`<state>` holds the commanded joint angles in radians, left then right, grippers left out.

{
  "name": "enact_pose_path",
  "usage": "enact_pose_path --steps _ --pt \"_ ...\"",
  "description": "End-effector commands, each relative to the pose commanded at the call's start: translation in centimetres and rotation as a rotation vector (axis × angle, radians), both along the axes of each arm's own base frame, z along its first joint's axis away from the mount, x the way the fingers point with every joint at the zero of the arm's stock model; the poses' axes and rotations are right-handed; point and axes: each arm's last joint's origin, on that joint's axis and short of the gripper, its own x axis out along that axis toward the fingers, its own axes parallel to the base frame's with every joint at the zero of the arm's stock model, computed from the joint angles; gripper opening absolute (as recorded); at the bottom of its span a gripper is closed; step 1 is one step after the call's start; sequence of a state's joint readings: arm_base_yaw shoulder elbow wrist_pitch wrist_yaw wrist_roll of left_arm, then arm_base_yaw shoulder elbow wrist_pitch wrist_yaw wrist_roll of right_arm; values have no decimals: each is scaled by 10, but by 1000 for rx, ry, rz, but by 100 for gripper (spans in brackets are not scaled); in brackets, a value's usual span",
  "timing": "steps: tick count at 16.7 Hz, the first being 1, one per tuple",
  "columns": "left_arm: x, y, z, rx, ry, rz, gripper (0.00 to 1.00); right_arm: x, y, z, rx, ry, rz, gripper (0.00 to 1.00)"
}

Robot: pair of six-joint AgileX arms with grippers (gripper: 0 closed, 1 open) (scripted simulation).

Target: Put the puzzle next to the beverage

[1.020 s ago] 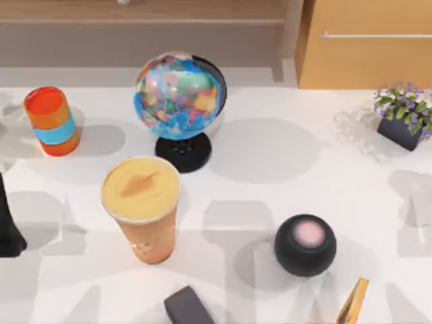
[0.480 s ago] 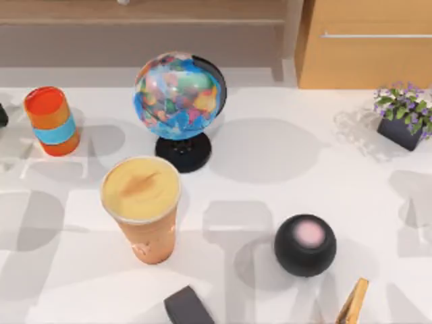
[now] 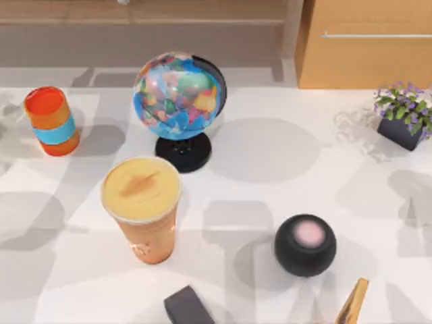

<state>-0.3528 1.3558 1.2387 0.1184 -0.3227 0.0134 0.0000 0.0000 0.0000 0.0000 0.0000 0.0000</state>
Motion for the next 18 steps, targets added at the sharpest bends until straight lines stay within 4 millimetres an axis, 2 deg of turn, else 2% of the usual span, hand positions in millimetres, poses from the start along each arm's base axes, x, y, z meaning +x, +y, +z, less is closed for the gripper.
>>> enact_pose_path --steps 3,5,7,14,18 --pt "45 -35 1 3 3 -1 100 0 0 0 0 0 0 100" --pt "64 -52 -1 3 1 -2 100 0 0 0 0 0 0 100" --pt "73 -63 -3 2 -3 -2 100 0 0 0 0 0 0 100" --pt "79 -63 -3 2 -1 -2 100 0 0 0 0 0 0 100" --pt "106 -67 -1 1 -4 -2 100 0 0 0 0 0 0 100"
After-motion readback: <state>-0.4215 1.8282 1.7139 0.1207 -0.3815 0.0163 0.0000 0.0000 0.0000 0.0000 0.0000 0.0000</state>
